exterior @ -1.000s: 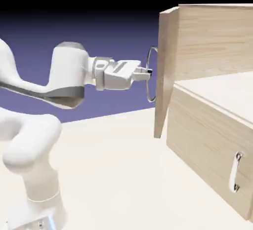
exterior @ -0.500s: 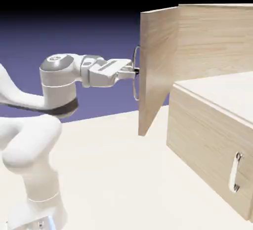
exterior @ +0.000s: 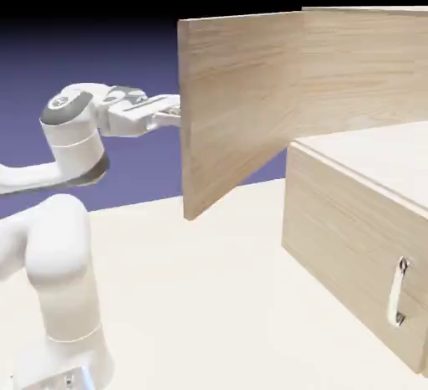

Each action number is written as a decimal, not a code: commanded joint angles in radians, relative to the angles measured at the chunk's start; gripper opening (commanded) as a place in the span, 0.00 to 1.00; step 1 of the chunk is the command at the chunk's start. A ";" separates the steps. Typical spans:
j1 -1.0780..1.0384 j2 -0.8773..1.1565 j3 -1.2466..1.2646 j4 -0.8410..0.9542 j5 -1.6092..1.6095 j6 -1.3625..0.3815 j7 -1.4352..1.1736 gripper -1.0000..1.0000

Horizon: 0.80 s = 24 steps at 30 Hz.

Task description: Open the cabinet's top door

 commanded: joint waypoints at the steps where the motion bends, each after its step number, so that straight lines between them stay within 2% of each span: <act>1: 0.008 0.004 0.036 0.019 0.030 -0.044 0.000 0.00; 9: -0.047 0.072 0.303 0.258 0.239 -0.388 0.002 0.00; 24: -0.407 0.141 0.531 0.802 0.400 -0.864 -0.040 0.00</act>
